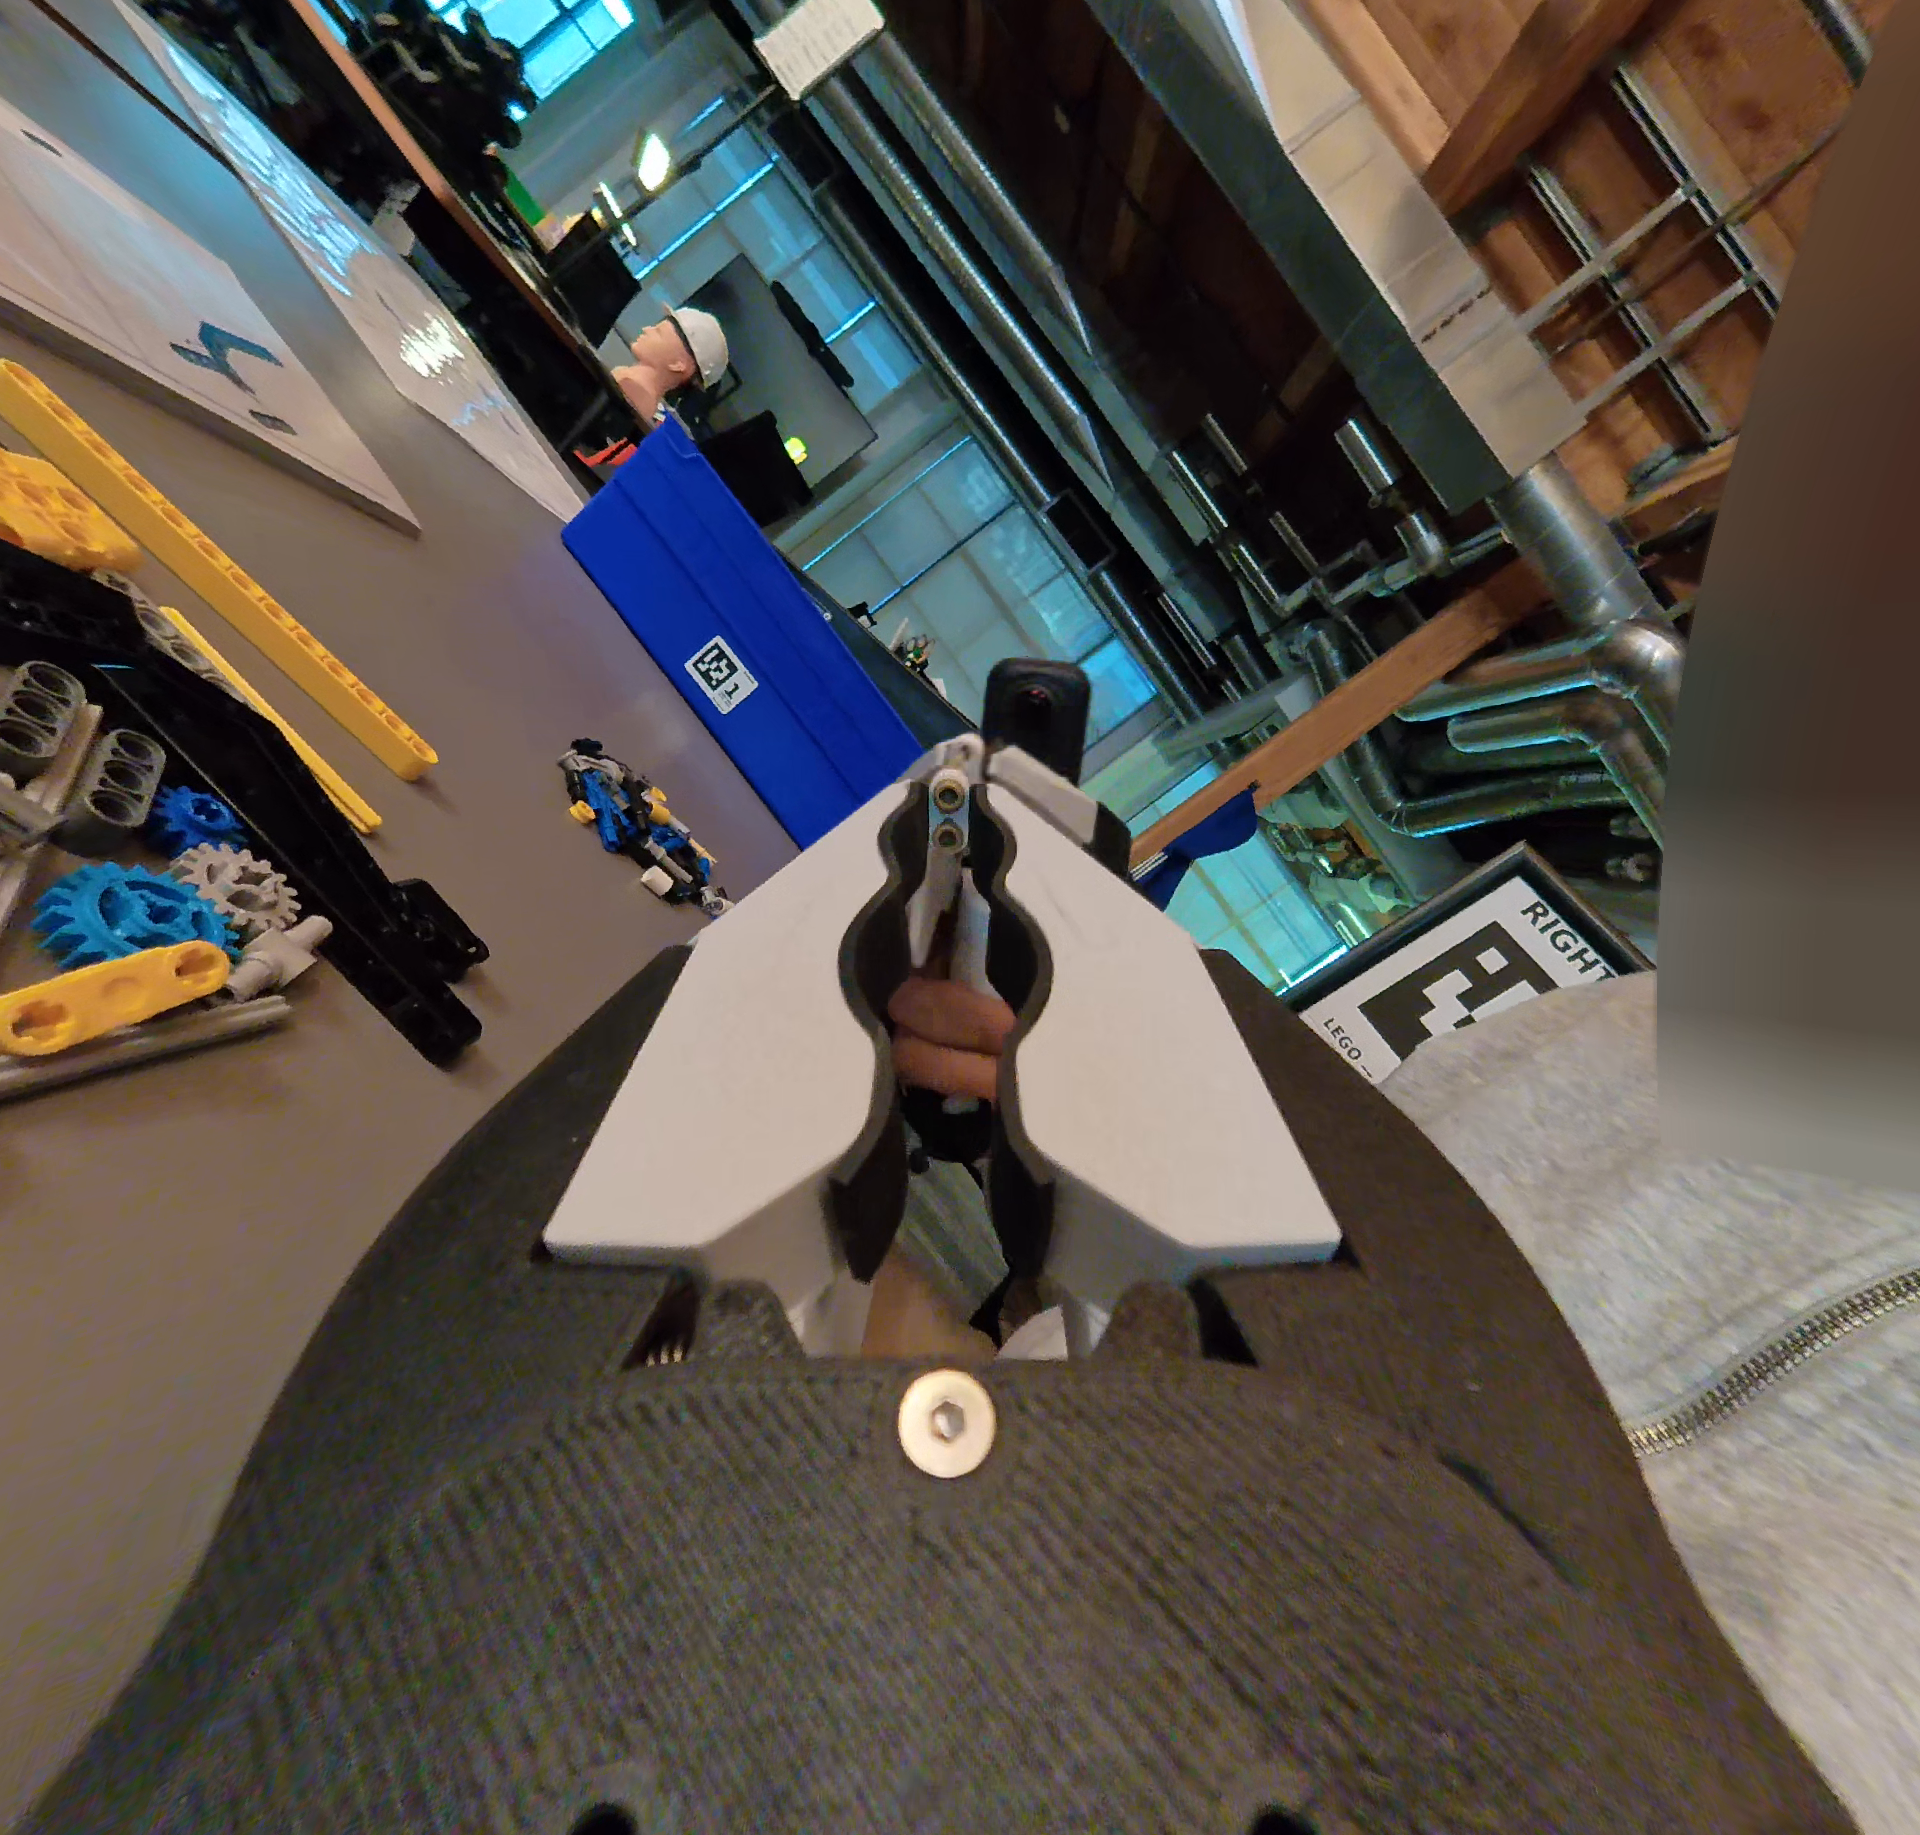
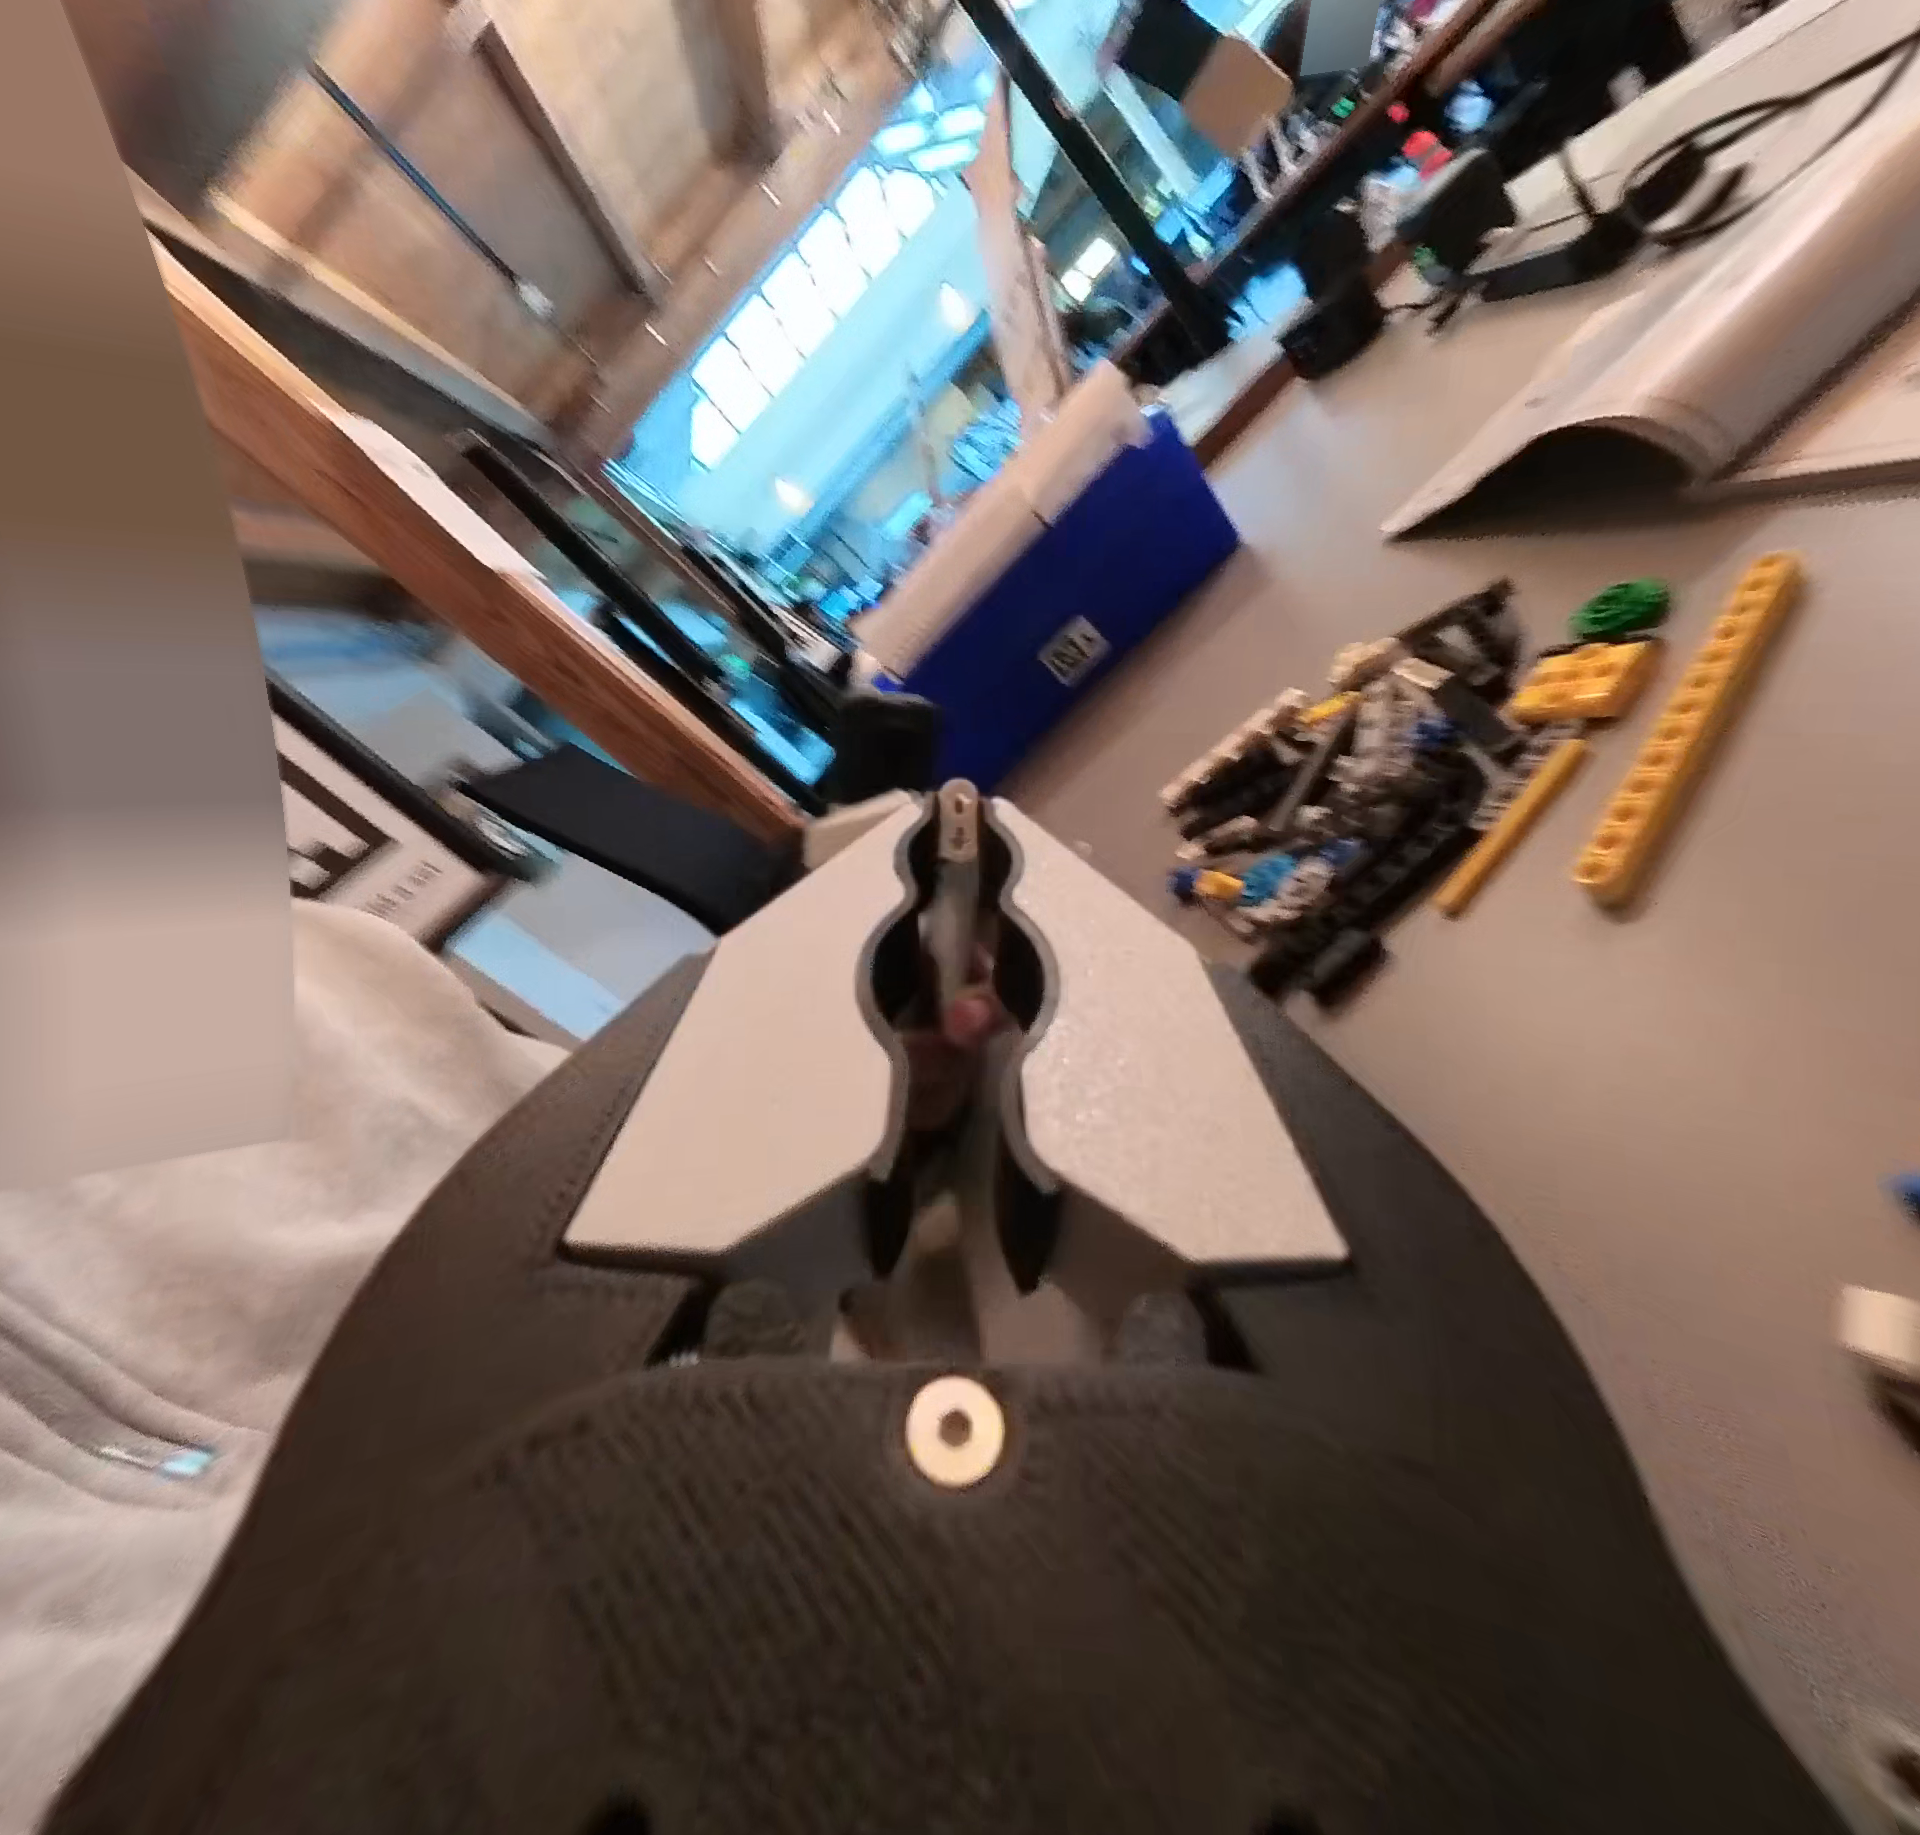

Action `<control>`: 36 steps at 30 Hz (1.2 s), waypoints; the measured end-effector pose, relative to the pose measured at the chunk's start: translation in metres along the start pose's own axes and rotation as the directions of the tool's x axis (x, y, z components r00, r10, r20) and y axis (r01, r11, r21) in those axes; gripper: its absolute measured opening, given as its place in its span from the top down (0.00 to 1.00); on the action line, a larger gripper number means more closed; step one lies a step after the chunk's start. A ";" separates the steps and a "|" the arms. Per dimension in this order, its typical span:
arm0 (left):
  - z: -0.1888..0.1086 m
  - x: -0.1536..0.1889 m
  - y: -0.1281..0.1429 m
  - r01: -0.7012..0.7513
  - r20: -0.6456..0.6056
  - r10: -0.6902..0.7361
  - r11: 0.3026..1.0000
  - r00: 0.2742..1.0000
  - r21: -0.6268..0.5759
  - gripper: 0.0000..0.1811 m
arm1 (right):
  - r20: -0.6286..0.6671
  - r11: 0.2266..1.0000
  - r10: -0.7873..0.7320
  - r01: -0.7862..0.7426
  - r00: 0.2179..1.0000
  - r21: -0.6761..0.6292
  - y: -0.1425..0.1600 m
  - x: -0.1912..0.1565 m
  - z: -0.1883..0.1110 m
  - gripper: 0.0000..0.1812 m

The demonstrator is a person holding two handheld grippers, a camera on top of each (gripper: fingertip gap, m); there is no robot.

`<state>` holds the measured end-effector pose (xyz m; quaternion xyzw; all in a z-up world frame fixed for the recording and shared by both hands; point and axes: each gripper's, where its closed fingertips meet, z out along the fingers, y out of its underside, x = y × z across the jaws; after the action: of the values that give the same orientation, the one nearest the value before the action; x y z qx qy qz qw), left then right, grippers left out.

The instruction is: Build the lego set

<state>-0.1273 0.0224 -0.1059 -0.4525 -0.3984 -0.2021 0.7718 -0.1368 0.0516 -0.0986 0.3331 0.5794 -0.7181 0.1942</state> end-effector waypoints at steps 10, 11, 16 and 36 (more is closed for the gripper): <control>0.000 0.003 0.000 0.080 -0.041 -0.079 0.997 0.996 0.023 0.96 | 0.123 0.967 0.211 -0.226 0.970 0.118 0.005 -0.001 0.012 0.98; 0.000 0.003 0.000 0.078 -0.034 -0.077 0.997 0.996 0.025 0.96 | 0.137 0.962 0.227 -0.243 0.964 0.123 0.005 -0.001 0.012 0.98; -0.002 0.001 -0.003 0.071 -0.015 -0.070 0.996 0.997 0.057 0.96 | 0.135 0.952 0.254 -0.272 0.958 0.142 0.009 0.000 0.015 0.98; -0.001 -0.002 -0.001 0.019 0.043 -0.022 0.998 0.999 0.068 0.96 | 0.121 0.938 0.281 -0.299 0.952 0.174 0.010 0.003 0.018 0.98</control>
<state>-0.1295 0.0211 -0.1071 -0.4265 -0.4263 -0.1866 0.7756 -0.1369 0.0320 -0.1061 0.3978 0.4427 -0.7486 0.2924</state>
